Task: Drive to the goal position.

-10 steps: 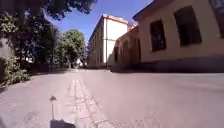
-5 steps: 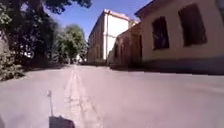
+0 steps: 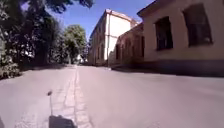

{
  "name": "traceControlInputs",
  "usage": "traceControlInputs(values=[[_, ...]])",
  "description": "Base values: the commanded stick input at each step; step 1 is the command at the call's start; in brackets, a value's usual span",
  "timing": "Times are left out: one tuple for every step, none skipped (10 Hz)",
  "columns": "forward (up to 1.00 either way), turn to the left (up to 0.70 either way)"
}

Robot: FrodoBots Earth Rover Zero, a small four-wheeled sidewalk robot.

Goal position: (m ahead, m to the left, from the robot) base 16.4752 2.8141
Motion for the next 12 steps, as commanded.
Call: traceControlInputs(values=[[0.70, 0.00], [0.70, 0.00], [0.70, 0.00], [0.70, 0.00], [0.70, 0.01], [0.70, 0.02], [0.70, 0.05], [0.70, 0.09], [0.70, 0.14], [0.70, 0.14], [0.70, 0.14], [0.70, 0.14]])
